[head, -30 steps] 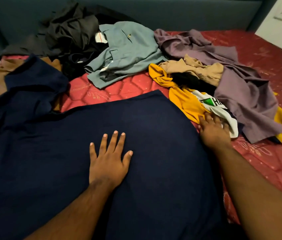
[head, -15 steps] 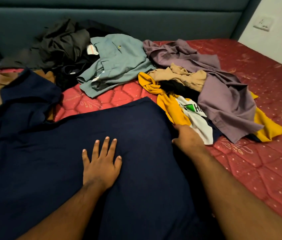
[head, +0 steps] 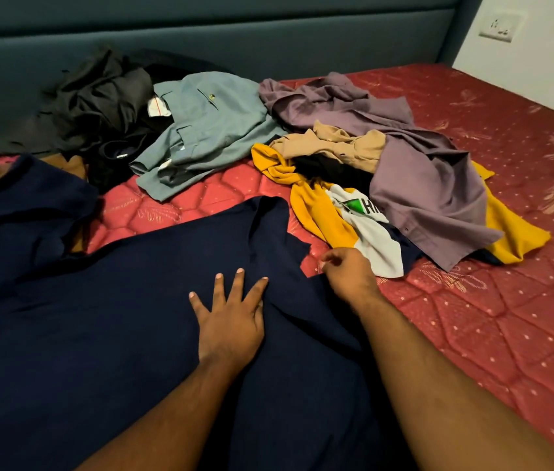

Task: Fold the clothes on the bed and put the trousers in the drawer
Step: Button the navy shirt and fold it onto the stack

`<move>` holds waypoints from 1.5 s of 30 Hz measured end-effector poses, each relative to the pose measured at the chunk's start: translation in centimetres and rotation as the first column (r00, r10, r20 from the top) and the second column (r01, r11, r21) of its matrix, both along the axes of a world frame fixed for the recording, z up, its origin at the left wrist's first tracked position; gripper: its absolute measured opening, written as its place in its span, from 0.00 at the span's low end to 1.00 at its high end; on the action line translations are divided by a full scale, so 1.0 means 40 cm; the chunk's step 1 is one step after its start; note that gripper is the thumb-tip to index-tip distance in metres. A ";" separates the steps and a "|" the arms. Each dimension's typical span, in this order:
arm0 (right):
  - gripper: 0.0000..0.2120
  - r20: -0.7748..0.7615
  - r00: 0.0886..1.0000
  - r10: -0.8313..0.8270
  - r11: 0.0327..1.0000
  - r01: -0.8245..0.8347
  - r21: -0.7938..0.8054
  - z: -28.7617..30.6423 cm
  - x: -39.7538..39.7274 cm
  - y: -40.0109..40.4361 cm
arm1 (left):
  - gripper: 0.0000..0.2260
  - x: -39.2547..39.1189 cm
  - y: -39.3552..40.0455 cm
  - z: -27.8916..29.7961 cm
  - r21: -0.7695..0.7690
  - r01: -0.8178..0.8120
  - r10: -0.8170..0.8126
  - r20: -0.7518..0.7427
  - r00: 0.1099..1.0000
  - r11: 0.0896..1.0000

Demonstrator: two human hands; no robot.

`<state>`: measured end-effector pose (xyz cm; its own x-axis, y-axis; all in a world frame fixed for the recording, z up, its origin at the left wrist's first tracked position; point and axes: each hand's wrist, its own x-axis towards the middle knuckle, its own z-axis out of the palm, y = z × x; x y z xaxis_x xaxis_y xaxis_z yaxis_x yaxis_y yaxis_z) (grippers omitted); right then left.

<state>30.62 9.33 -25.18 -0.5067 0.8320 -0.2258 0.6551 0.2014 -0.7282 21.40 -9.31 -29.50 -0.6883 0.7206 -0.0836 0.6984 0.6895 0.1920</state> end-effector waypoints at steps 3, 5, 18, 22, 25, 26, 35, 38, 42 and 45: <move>0.16 -0.042 0.996 -0.084 0.994 0.081 -0.075 -0.017 -0.052 0.034 | 0.30 -0.001 -0.001 -0.014 0.058 -0.017 0.017 -0.010 1.000 0.998; 0.20 0.025 0.998 -0.054 0.998 0.055 -0.024 -0.017 -0.088 0.040 | 0.30 -0.004 -0.001 -0.022 0.088 -0.034 0.033 0.007 0.999 0.996; 0.14 0.039 0.994 -0.099 0.990 0.094 0.103 -0.026 -0.093 0.032 | 0.36 0.002 0.001 -0.010 0.110 -0.061 0.053 0.066 0.996 0.992; 0.14 0.140 0.989 -0.045 0.990 0.026 0.137 -0.028 -0.130 0.026 | 0.36 -0.007 0.002 -0.003 0.117 -0.075 0.063 0.101 0.993 0.990; 0.06 -0.032 0.987 -0.155 0.988 0.155 0.013 -0.017 -0.110 0.049 | 0.35 -0.011 0.002 -0.006 0.088 -0.062 0.052 0.107 0.993 0.994; 0.09 -0.072 0.979 -0.192 0.981 0.193 0.004 -0.011 -0.098 0.058 | 0.35 -0.010 0.002 -0.007 0.082 -0.060 0.051 0.101 0.994 0.995; 0.06 -0.065 0.949 -0.310 0.925 0.285 -0.249 0.008 -0.016 0.068 | 0.36 -0.008 0.001 -0.004 0.103 -0.072 0.056 0.146 0.988 0.992; 0.08 -0.043 0.953 -0.301 0.942 0.290 -0.172 -0.011 -0.002 0.066 | 0.35 -0.008 0.001 -0.007 0.108 -0.062 0.047 0.135 0.990 0.992; 0.14 -0.044 0.952 -0.302 0.947 0.294 -0.130 -0.042 0.022 0.062 | 0.32 -0.009 0.008 -0.007 0.079 -0.052 0.040 0.148 0.988 0.996; 0.14 -0.087 0.941 -0.326 0.942 0.316 -0.114 -0.056 0.022 0.063 | 0.27 -0.008 0.008 0.008 0.118 -0.099 0.077 0.183 0.980 0.988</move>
